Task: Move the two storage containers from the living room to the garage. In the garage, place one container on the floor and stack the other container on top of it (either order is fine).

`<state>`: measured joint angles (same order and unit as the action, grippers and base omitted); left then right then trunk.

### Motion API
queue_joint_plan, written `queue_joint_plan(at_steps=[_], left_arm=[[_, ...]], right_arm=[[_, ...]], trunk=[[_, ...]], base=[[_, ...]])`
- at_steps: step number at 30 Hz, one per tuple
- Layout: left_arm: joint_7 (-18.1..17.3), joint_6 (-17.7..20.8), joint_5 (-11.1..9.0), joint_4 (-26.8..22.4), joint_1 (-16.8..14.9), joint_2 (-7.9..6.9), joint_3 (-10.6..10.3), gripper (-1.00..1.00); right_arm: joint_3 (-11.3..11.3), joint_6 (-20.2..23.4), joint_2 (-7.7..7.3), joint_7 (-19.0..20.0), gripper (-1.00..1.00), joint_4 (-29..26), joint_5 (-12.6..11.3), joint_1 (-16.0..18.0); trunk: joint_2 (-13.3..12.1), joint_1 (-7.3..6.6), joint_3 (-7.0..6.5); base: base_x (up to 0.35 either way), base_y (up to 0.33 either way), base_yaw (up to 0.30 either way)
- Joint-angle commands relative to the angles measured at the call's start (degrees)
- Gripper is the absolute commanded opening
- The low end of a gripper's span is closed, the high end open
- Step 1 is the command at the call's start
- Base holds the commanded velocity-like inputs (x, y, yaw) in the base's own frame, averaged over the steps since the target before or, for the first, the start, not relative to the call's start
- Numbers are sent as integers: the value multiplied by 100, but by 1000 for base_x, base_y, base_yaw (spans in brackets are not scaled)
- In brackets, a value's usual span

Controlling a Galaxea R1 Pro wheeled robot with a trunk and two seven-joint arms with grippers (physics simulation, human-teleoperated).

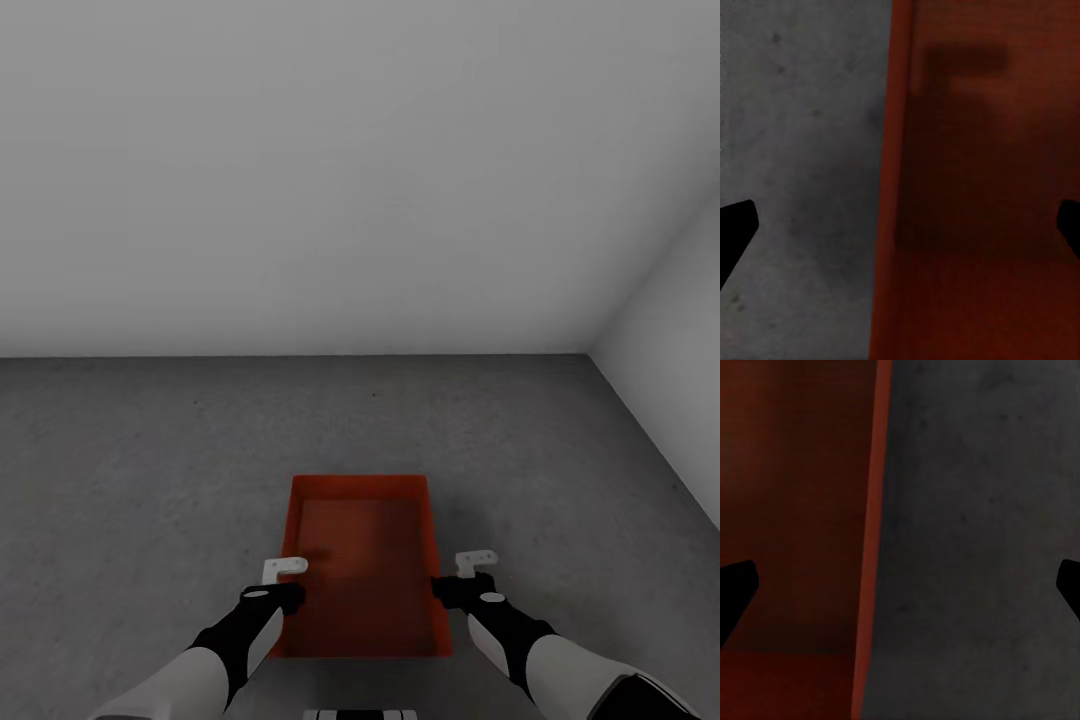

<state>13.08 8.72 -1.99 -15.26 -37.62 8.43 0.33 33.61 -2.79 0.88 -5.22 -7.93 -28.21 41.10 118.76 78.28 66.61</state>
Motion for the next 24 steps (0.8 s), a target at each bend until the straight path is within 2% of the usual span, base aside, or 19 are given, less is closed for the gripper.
queue_joint_plan(at_steps=[1, 22, 24], left_arm=[[19, 32, -21, -12, 1, 5, 2, 100], [10, 29, -24, -30, 1, 9, 2, 100], [12, 31, -28, -25, 1, 9, 2, 100]], right_arm=[[49, -19, 0, -24, 100, 3, -53, 3], [48, -28, 0, -31, 100, 11, -62, 3], [48, -28, 0, -31, 100, 11, -62, 3]], trunk=[[1, -1, 4], [1, -1, 4], [-79, -45, -32]], base=[[0, 0, 0], [0, 0, 0], [0, 0, 0]])
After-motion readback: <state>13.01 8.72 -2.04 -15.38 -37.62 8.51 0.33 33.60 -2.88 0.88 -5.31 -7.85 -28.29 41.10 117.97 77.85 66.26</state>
